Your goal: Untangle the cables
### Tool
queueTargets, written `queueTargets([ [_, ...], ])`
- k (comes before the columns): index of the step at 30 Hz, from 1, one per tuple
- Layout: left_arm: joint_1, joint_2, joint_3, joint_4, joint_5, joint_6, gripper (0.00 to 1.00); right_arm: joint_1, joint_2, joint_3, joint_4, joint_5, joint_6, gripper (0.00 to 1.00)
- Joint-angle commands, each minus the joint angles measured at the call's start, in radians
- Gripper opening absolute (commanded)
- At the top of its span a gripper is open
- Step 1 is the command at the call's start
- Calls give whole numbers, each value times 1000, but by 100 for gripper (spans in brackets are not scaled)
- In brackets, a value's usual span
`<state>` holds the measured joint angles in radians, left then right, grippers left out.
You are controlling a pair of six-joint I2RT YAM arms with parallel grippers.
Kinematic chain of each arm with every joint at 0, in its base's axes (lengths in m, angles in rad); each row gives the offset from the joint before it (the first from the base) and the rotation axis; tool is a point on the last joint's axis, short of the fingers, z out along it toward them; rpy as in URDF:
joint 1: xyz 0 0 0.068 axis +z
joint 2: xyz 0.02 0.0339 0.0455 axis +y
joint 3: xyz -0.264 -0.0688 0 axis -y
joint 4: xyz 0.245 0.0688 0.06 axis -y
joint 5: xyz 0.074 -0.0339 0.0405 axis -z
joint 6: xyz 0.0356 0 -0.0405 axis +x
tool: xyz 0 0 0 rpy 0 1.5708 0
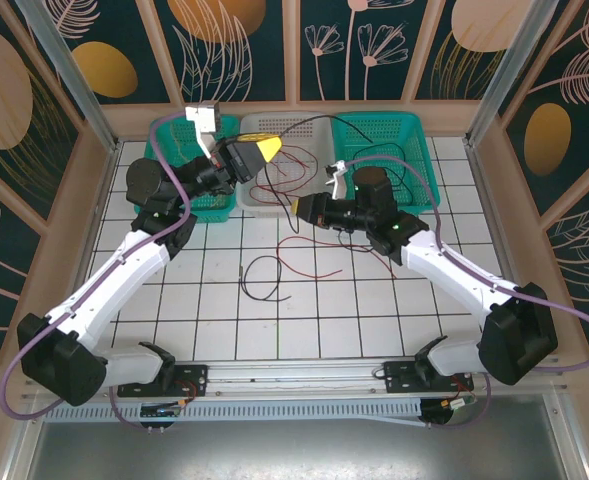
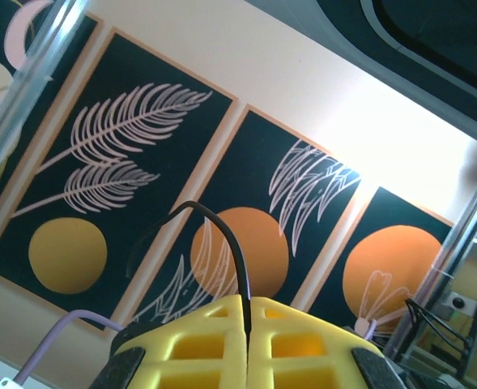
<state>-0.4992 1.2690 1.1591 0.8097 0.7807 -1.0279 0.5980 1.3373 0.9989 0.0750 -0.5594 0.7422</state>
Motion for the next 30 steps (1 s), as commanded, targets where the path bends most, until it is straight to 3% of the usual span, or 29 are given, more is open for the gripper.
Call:
queueTargets([
  [1, 1, -84, -44, 28, -103, 75, 0, -45, -56, -57, 138, -10, 95, 2],
  [4, 1, -167, -131, 1, -322, 157, 0, -109, -126, -125, 277, 16, 220, 0],
  [7, 1, -276, -289, 31, -649, 187, 0, -169, -200, -187, 430, 59, 363, 0],
  [9, 1, -334, -376, 44, -850, 182, 0, -200, -235, -197, 460, 107, 421, 0],
  [12, 1, -383, -448, 34, -1065, 151, 0, -215, -256, -183, 473, 146, 462, 0],
  [14, 1, -381, -457, 28, -1083, 142, 0, -215, -257, -169, 468, 162, 475, 0],
  [17, 1, -342, -451, 26, -991, 127, 4, -219, -250, -124, 413, 194, 451, 0],
  [21, 1, -306, -472, -36, -945, 58, 64, -248, -216, 32, 234, 251, 328, 0],
  [22, 1, -303, -478, -56, -950, 45, 72, -261, -202, 73, 211, 257, 300, 0],
  [26, 1, -303, -481, -213, -985, 31, 86, -334, -109, 312, 71, 282, 173, 0],
  [30, 1, -314, -488, -310, -1002, 35, 92, -429, 34, 561, -46, 275, 76, 0],
])
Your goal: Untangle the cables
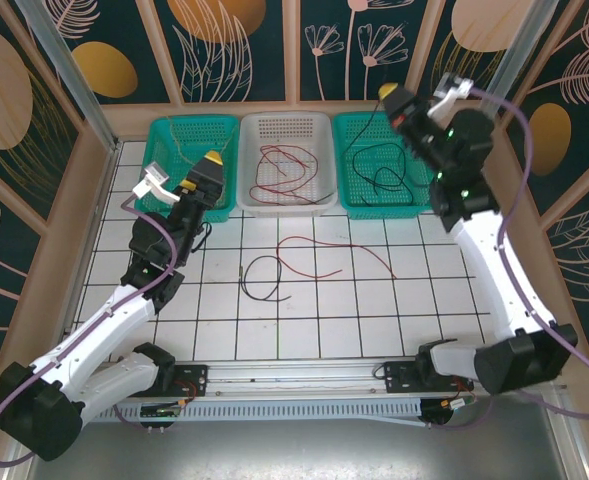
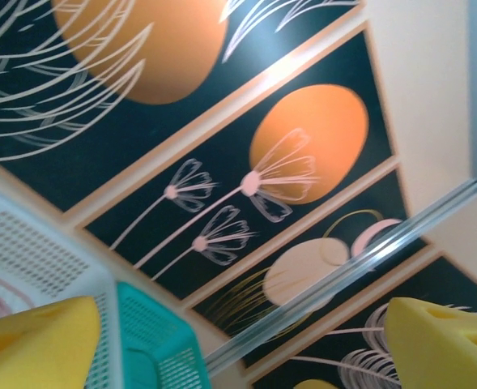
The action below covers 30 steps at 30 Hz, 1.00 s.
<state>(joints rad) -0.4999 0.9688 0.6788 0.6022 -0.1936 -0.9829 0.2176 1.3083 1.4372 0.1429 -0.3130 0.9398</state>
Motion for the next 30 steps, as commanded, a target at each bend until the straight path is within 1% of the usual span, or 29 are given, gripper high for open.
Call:
queueTargets([
  [1, 1, -15, -7, -129, -32, -8, 93, -68, 95, 161, -132, 29, -141, 0],
  [3, 1, -19, -9, -176, -32, -5, 93, -128, 183, 272, -150, -9, -157, 0],
  [7, 1, -6, 15, -289, -29, 22, 94, -195, 336, 449, -165, -63, -183, 0],
  [10, 1, 4, 41, -386, -51, 26, 94, -225, 419, 531, -144, -98, -181, 0],
  [15, 2, 14, 65, -449, -48, 68, 93, -241, 560, 722, -225, -109, -213, 0],
  [20, 3, 31, 86, -474, -40, 84, 93, -254, 585, 745, -221, -78, -240, 0],
  [26, 2, 50, 102, -480, -20, 105, 93, -313, 475, 601, -103, -10, -199, 0],
  [30, 3, 69, 116, -496, -23, 102, 91, -350, 470, 601, -135, 11, -192, 0],
])
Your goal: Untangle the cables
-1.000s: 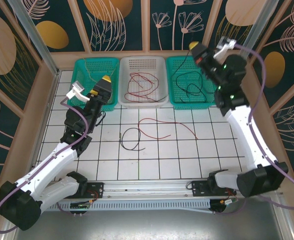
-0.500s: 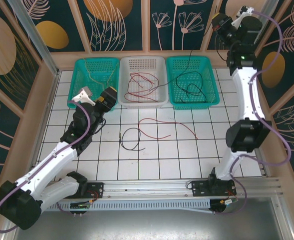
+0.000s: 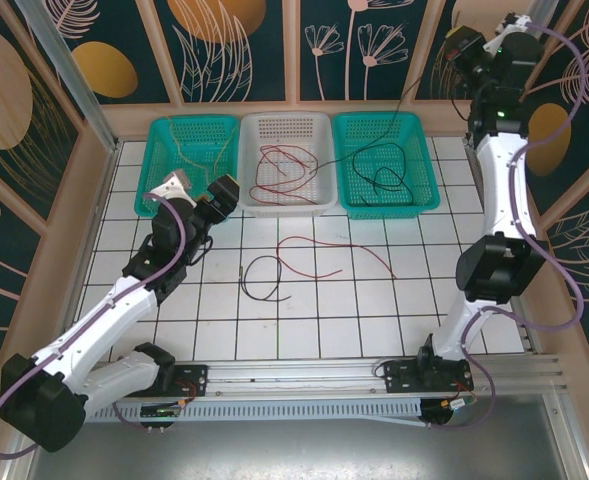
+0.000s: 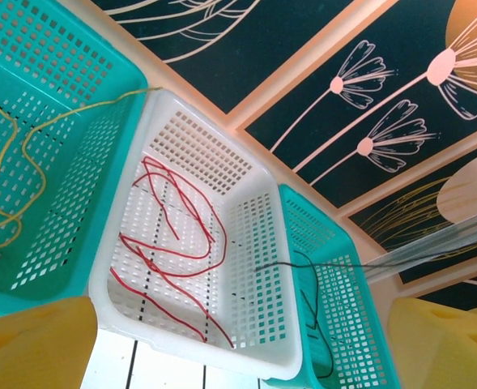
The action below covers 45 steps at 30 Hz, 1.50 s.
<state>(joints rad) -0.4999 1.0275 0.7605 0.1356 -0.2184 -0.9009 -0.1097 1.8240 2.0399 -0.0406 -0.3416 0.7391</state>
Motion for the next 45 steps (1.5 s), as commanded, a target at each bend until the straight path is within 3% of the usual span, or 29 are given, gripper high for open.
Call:
queueTargets([
  [1, 3, 15, 38, -35, 3, 21, 90, -32, -47, -3, 39, 48, 10, 0],
  [18, 3, 48, 37, -33, 56, 11, 88, 20, -162, -521, 230, 27, 47, 0],
  [22, 3, 67, 46, -33, 74, 2, 88, 20, -86, -426, 113, -23, 18, 0],
  [24, 3, 74, 50, -33, 79, 0, 88, 26, -35, -356, 48, -52, -11, 6],
  [28, 3, 71, 52, -31, 73, -7, 89, 44, 63, -203, -106, -67, -89, 26],
  [30, 3, 72, 54, -37, 66, -9, 89, 54, 87, -149, -167, -44, -121, 47],
  [32, 3, 78, 63, -53, 58, -10, 89, 58, 106, -99, -220, -21, -151, 56],
  [39, 4, 111, 97, -77, 63, -10, 90, 69, 79, -42, -294, 11, -211, 56],
  [45, 8, 145, 105, -96, 98, -9, 89, 182, -48, -136, -339, 85, -335, 56],
])
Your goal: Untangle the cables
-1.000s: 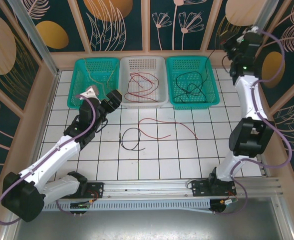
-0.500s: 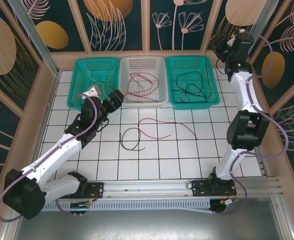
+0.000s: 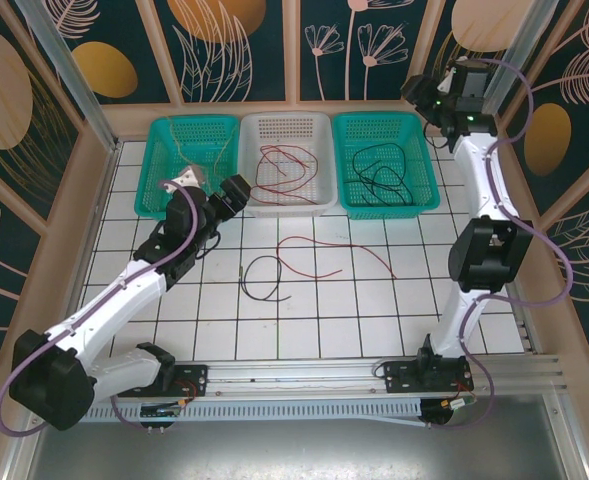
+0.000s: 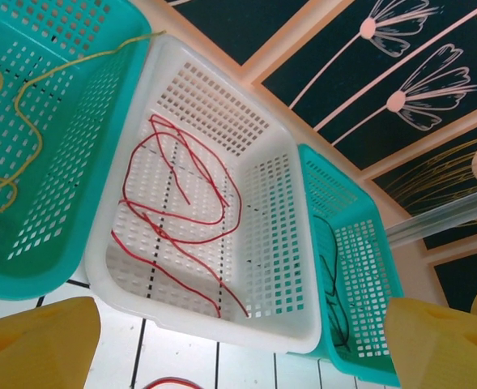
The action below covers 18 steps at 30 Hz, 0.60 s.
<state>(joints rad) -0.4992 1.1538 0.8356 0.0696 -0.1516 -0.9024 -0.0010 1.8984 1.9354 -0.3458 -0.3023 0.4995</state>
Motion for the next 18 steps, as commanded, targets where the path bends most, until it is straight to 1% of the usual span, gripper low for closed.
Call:
queueTargets([
  [1, 8, 23, 28, -31, 46, -7, 88, 109, -163, -90, -23, 65, -115, 56],
  [3, 10, 33, 26, -41, 67, -8, 86, 178, -250, -236, 22, 90, -138, 57],
  [6, 13, 47, 26, -66, 94, -6, 82, 306, -375, -488, 115, 104, -135, 57],
  [10, 14, 58, 22, -106, 130, 10, 78, 516, -454, -733, 157, 155, -122, 56],
  [13, 14, 66, 21, -148, 138, 26, 73, 652, -454, -832, 155, 199, -92, 50],
  [18, 16, 61, -11, -179, 152, 30, 61, 812, -392, -894, 157, 281, -31, 44],
])
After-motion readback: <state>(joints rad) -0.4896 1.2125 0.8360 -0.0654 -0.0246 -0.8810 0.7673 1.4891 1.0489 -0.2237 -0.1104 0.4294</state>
